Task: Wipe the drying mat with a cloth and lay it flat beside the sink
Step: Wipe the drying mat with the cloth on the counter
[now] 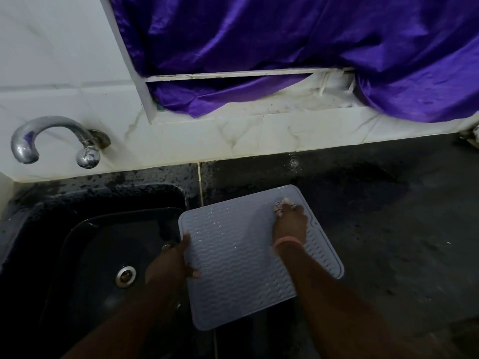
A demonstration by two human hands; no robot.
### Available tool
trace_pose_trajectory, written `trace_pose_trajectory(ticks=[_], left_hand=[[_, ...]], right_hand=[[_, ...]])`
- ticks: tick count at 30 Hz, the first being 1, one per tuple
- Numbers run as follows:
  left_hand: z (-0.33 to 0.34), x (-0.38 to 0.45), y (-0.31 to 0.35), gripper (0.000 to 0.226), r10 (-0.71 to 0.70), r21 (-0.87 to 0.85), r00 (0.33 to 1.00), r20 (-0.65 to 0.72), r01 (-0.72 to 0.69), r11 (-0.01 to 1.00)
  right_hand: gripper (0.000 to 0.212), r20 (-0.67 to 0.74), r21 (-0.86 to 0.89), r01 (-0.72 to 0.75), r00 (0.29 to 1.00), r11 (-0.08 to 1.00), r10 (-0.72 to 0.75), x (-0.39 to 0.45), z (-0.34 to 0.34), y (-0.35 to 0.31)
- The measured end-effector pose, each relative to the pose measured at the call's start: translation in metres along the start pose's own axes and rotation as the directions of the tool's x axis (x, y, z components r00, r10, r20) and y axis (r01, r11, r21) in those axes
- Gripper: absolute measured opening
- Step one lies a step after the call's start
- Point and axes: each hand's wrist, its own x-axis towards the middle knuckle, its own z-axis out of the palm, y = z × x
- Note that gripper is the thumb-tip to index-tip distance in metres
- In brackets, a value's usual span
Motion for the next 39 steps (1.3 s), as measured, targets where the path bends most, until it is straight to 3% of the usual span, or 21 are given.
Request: trace_pose_trajectory(ticks=[1,3,6,8,10,12,15,17,19,22,25,27,28,30,31,33,36,39], left_hand=[[0.0,-0.001,0.001,0.094,0.012,-0.011,1.0,-0.008,-0.012,1.0],[-0.001,-0.003,-0.001,0.106,-0.049,-0.015,0.999,-0.014,0.049,0.999],[-0.001,-0.007,-0.007,0.112,-0.016,-0.03,0.998,-0.057,0.014,0.999],[-0.004,-0.016,-0.005,0.107,0.018,-0.06,0.996,-0.089,-0.024,0.998],[-0.005,-0.022,-0.005,0.117,0.022,-0.091,0.997,-0.075,-0.029,0.995],[-0.005,-0.023,-0.005,0.126,0.029,-0.132,0.998,-0.047,-0.035,0.991],[-0.001,-0.023,-0.004,0.117,0.044,-0.153,0.998,-0.036,-0.049,0.987],[0.005,-0.023,-0.007,0.109,0.026,-0.192,0.998,-0.064,-0.038,0.981],[0.015,-0.028,-0.01,0.101,0.019,-0.358,0.997,-0.069,-0.042,0.933],[0.018,-0.03,-0.01,0.082,0.005,-0.584,1.0,-0.029,-0.021,0.812],[0.022,-0.022,-0.019,0.083,0.048,-0.618,0.998,-0.044,-0.065,0.783],[0.022,-0.023,-0.018,0.081,0.072,-0.561,0.993,-0.092,-0.111,0.821],[0.021,-0.025,-0.016,0.066,0.052,-0.583,0.993,-0.107,-0.105,0.806],[0.026,-0.02,-0.024,0.043,-0.002,-0.546,0.992,-0.129,-0.07,0.835],[0.03,-0.016,-0.028,0.047,-0.015,-0.514,0.991,-0.13,-0.054,0.856],[0.025,-0.027,-0.024,0.063,-0.003,-0.485,0.992,-0.128,-0.059,0.873],[0.021,-0.053,-0.017,0.054,0.097,-0.432,0.985,-0.14,-0.148,0.89],[0.03,-0.056,-0.031,0.069,0.166,-0.278,0.98,-0.111,-0.191,0.941]], right_hand=[[0.04,-0.018,0.028,0.043,0.999,0.999,-0.043,-0.019,0.011,-0.015],[0.043,0.005,0.043,0.238,0.971,0.97,-0.238,-0.064,0.032,-0.046],[0.043,0.156,0.018,0.563,0.815,0.826,-0.558,-0.126,0.062,-0.099],[0.035,0.228,0.118,0.615,0.747,0.779,-0.624,-0.133,0.058,-0.12],[0.028,0.292,0.33,0.494,0.757,0.805,-0.584,-0.115,0.039,-0.116],[0.022,0.188,0.406,0.4,0.843,0.821,-0.504,-0.087,0.013,-0.09],[0.018,-0.036,0.159,0.236,0.972,0.959,-0.233,-0.035,-0.021,-0.027],[0.024,-0.042,-0.057,0.093,0.995,0.994,-0.095,-0.015,-0.042,0.014],[0.028,-0.039,-0.121,0.002,0.999,0.993,-0.007,-0.009,-0.041,0.036],[0.026,-0.02,-0.139,0.007,1.0,0.99,-0.01,-0.041,-0.003,0.007],[0.041,0.017,-0.049,0.182,0.983,0.982,-0.181,-0.108,0.029,-0.042],[0.047,0.089,0.012,0.392,0.916,0.92,-0.391,-0.146,0.038,-0.066],[0.048,0.157,0.081,0.476,0.861,0.876,-0.483,-0.159,0.036,-0.074],[0.043,0.26,0.293,0.506,0.775,0.812,-0.576,-0.163,0.029,-0.078],[0.037,0.274,0.402,0.437,0.781,0.804,-0.561,-0.158,0.021,-0.073],[0.024,0.205,0.508,0.287,0.876,0.812,-0.437,-0.139,-0.001,-0.052],[0.024,0.016,0.266,0.177,0.982,0.948,-0.188,-0.088,-0.038,0.011],[0.025,-0.048,0.031,0.031,0.998,0.999,-0.03,-0.05,-0.057,0.077]])
